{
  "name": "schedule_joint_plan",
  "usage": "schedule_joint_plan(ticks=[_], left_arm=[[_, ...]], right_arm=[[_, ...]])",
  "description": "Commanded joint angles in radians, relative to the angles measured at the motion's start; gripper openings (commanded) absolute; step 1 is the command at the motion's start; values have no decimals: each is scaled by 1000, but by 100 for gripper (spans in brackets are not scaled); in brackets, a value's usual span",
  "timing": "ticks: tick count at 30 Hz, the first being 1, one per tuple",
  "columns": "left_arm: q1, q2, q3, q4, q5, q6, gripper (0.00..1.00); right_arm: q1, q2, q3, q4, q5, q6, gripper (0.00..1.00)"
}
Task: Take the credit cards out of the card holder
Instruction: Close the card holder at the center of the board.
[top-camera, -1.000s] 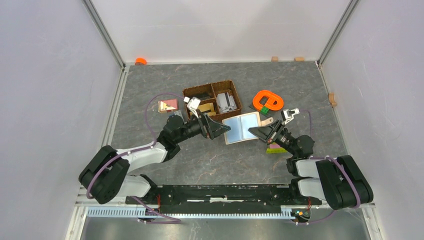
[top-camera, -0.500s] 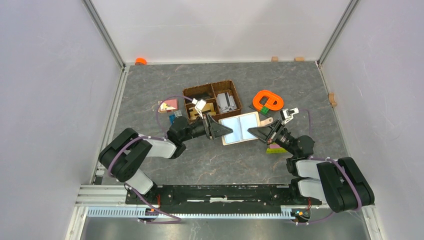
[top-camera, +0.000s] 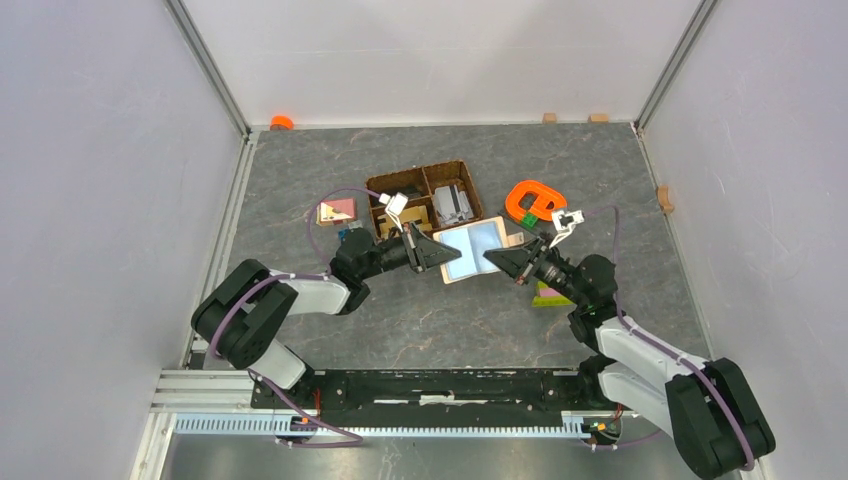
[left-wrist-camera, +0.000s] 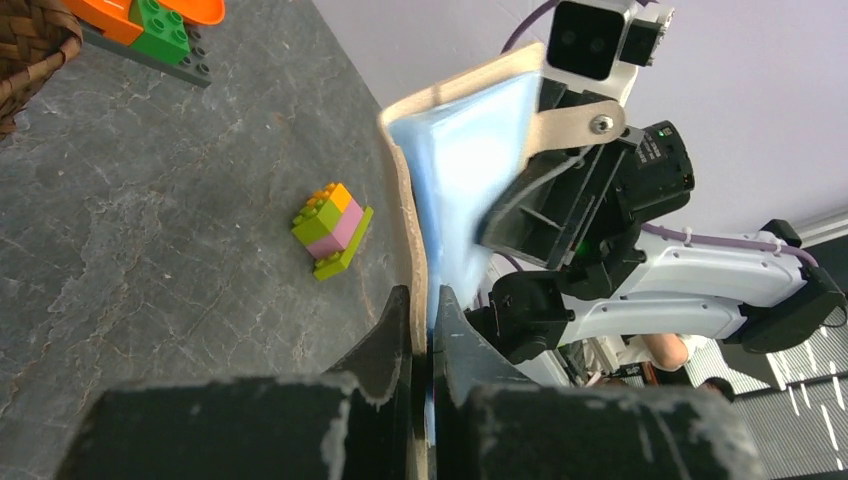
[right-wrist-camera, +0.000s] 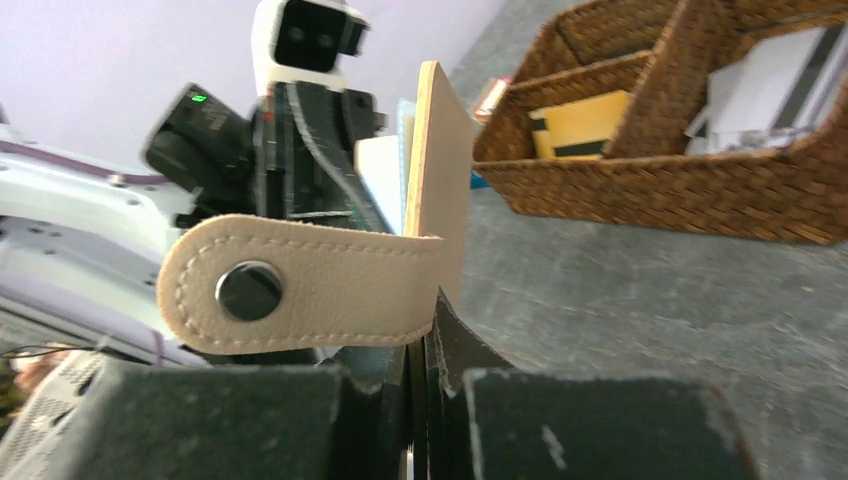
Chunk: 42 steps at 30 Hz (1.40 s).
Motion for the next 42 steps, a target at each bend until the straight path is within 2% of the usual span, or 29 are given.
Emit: schedule_joint_plan(ticks=[1,5,9,12,14,21,22,26,27,31,36,39,42], left_arm=[[-10,2,25,17,33,16,2],[-12,8,28,22,39,5,2],[-9,4,30,-40,16,15,2],[4,-16,24,-148,-43,39,2],[19,-27,21,-191,-61,46,2],[34,-37,26,-263,-82,63,2],[34,-35,27,-261,-80,63,2],[34,-35,30,-265,-74,64,2],[34,-33,33,-265,-73,65,2],[30,-14,41,-230,-44,52,2],[12,54,56,-69,39,-17,2],[7,93,64,0,68,-61,2],[7,94,64,-17,62,-53,2]], right_arm=[[48,18,69,-206,155,-208,0],[96,75,94,-232,194,-243,1],[113,104,123,-262,182,-262,14],[113,58,122,-321,239,-289,30],[114,23,120,-341,271,-303,35],[113,-8,125,-369,282,-320,32],[113,-4,125,-367,277,-319,28],[113,27,127,-340,242,-301,2],[114,39,124,-323,223,-290,0],[134,106,113,-183,123,-232,0],[202,199,126,-67,58,-185,0],[234,227,145,-73,57,-194,0],[237,226,149,-90,70,-202,0]])
